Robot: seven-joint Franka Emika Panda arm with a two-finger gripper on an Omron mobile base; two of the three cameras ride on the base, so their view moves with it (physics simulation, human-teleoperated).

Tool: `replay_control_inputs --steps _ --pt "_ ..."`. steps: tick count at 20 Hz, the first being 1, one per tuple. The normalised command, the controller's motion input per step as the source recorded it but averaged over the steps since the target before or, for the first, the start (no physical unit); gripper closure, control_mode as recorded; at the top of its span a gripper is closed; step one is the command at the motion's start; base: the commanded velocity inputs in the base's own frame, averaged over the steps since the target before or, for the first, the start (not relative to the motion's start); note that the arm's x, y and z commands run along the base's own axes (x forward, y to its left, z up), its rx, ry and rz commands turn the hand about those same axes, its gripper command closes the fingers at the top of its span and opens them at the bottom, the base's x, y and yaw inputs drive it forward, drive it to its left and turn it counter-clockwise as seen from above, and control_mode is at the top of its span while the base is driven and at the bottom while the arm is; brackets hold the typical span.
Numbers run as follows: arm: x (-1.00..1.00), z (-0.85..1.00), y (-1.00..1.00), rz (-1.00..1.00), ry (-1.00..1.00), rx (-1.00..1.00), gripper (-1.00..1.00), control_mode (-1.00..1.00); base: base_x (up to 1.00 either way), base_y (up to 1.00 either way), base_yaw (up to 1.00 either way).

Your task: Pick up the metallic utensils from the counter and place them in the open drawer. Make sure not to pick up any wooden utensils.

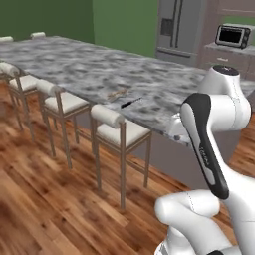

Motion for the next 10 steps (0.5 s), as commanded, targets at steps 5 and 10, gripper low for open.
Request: replay_control_inputs --steps 5,10 --pt "0.00 0.00 0.00 0.00 0.00 0.00 -1.00 1.00 0.21 1.00 -0.54" --pt "0.00 0.00 0.00 0.00 0.00 0.00 -1.00 1.00 0.28 1.00 -0.53"
